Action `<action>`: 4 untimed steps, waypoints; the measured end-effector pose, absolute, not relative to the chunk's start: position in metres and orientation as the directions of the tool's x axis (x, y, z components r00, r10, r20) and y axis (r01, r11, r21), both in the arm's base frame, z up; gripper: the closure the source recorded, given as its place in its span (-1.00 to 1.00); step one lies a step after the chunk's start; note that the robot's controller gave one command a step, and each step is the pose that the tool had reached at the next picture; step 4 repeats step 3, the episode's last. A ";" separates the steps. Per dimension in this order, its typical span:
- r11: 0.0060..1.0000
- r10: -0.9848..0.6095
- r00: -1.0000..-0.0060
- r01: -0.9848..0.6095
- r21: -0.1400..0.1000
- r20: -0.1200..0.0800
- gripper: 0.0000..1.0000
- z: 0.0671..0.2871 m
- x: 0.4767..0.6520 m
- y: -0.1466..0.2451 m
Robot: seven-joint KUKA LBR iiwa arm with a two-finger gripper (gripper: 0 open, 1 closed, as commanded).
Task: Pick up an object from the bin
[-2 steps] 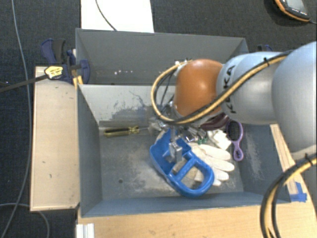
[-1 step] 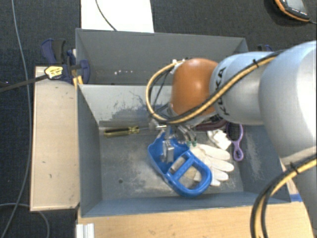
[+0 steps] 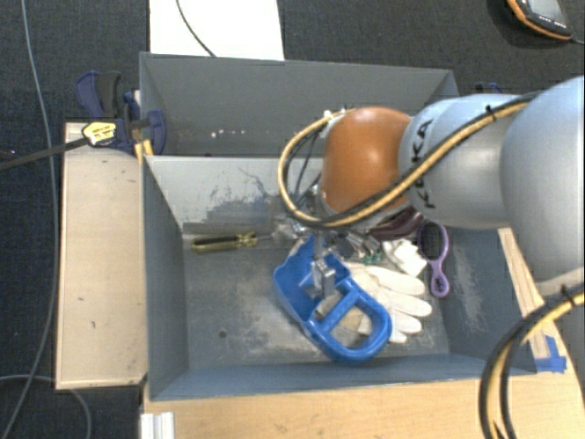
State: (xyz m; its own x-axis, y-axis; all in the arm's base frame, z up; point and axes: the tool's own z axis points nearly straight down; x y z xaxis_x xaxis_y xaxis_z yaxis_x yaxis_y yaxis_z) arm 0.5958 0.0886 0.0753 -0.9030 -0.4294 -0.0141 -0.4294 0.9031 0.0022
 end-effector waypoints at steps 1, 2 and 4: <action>0.826 -0.563 -0.826 -0.563 -0.010 -0.038 1.00 0.080 0.598 0.046; 0.828 -0.561 -0.827 -0.561 -0.010 -0.038 1.00 0.080 0.598 0.046; 0.832 -0.555 -0.831 -0.555 -0.014 -0.047 1.00 0.171 0.601 0.047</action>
Offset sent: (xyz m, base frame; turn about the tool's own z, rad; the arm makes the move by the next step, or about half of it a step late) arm 0.0000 0.0000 0.0000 0.0000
